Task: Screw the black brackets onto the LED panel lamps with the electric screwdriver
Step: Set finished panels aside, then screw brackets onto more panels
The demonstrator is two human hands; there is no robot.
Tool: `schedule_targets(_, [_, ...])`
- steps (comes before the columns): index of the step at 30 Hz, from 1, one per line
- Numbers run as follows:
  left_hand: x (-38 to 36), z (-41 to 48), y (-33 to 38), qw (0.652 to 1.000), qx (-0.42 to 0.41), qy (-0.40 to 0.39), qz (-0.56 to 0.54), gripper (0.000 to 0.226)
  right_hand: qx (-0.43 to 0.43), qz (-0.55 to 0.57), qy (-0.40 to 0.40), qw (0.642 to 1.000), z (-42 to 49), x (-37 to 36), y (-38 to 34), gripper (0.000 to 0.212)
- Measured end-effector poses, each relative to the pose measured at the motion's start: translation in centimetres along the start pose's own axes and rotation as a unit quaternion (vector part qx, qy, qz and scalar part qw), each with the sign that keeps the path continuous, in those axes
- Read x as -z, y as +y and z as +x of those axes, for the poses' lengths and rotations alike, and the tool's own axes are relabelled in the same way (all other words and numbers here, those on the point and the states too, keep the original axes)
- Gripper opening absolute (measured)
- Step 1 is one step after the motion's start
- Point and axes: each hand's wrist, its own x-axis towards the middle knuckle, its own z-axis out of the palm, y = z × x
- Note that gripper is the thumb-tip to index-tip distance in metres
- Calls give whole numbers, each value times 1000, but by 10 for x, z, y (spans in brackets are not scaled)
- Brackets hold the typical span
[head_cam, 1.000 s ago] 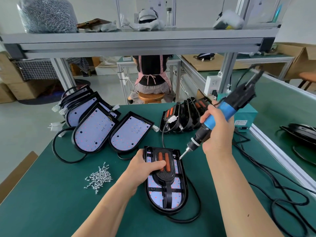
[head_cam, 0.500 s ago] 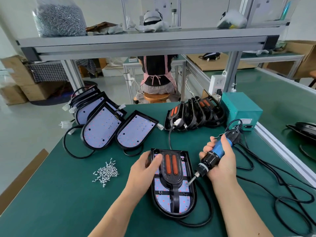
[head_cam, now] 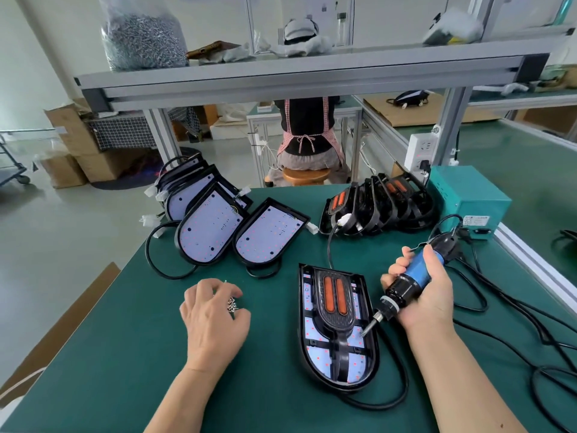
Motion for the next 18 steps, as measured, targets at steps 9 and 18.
schedule_targets(9, [-1,0,-4,998,48,-8,48,15,-8,11,-3,1000,0,0,0,28])
schedule_targets(18, [-7,2,-9,998,6,1,66,11,-7,12,-1,1000,1,1,0,29])
